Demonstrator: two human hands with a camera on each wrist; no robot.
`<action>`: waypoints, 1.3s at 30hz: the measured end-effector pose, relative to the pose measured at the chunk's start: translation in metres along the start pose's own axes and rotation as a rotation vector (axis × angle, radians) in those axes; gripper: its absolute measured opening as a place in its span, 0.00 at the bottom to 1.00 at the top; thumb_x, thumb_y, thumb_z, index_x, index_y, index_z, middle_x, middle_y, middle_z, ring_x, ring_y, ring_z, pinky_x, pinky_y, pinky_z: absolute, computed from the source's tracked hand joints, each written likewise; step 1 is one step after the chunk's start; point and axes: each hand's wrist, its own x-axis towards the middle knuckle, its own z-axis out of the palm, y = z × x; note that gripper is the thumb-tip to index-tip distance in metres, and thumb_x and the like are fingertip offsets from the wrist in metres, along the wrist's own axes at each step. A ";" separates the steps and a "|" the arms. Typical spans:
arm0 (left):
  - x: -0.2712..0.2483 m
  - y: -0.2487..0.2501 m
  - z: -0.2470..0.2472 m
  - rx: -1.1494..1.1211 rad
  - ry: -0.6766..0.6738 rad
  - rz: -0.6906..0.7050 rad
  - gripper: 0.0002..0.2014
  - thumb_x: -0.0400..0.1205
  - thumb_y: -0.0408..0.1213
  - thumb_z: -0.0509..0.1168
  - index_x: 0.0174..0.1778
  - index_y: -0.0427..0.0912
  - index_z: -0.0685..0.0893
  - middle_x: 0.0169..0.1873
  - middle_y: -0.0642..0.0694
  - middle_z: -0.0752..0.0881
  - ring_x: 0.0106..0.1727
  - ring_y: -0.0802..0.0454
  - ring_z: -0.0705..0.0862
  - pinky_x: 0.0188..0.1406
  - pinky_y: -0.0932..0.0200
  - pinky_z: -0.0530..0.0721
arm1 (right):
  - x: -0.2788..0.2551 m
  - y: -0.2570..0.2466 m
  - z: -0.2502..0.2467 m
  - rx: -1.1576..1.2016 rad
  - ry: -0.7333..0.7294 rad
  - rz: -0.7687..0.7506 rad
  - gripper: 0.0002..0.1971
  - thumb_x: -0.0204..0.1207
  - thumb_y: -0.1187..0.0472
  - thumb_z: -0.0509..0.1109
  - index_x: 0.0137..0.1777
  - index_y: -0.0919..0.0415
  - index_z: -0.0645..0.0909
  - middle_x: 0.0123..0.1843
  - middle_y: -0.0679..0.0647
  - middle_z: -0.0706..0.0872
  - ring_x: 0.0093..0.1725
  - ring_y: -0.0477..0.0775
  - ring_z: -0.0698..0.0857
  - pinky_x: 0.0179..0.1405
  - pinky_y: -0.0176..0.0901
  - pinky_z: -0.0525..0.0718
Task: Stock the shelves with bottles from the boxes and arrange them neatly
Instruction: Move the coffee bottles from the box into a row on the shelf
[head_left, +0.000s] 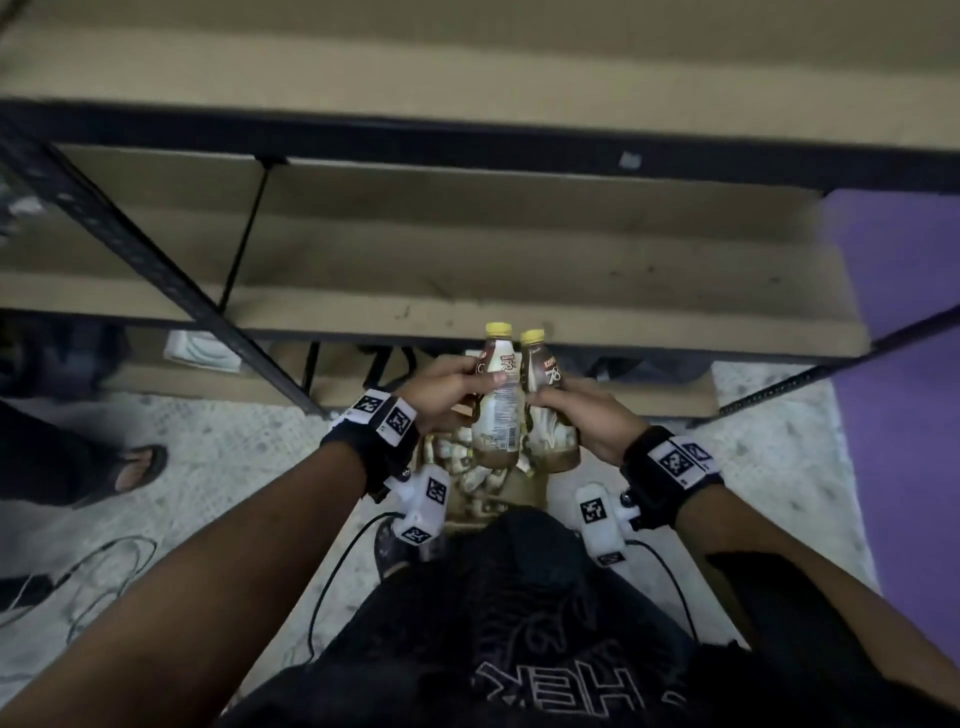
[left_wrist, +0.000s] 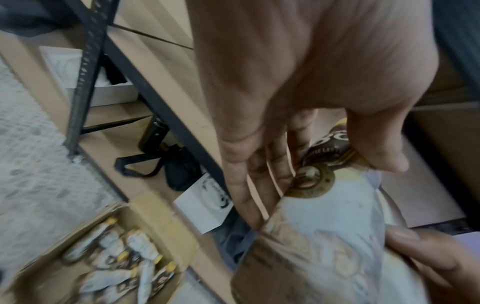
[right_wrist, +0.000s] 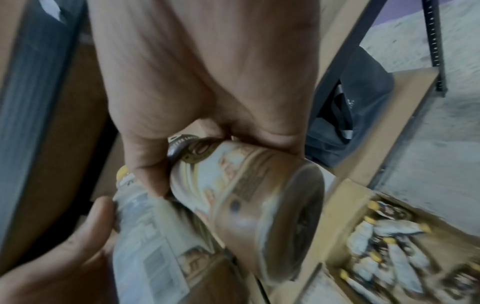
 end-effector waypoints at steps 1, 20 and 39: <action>0.000 0.011 -0.001 0.008 -0.014 0.034 0.19 0.74 0.49 0.75 0.57 0.44 0.88 0.54 0.44 0.91 0.57 0.44 0.89 0.58 0.40 0.85 | -0.004 -0.011 -0.001 0.023 -0.009 -0.024 0.14 0.78 0.63 0.73 0.62 0.66 0.87 0.57 0.63 0.91 0.58 0.63 0.90 0.64 0.59 0.85; -0.103 0.239 -0.103 0.307 -0.092 0.652 0.25 0.74 0.47 0.72 0.64 0.37 0.83 0.55 0.41 0.90 0.57 0.42 0.89 0.55 0.41 0.87 | -0.063 -0.234 0.080 0.012 0.101 -0.590 0.14 0.78 0.66 0.72 0.62 0.69 0.84 0.59 0.66 0.90 0.57 0.65 0.89 0.58 0.58 0.88; -0.072 0.368 -0.110 0.619 0.302 0.780 0.20 0.66 0.46 0.83 0.48 0.41 0.89 0.42 0.47 0.92 0.45 0.51 0.91 0.42 0.50 0.91 | -0.042 -0.358 0.047 -0.234 0.334 -0.822 0.12 0.69 0.64 0.82 0.52 0.61 0.89 0.44 0.53 0.93 0.42 0.50 0.92 0.39 0.42 0.88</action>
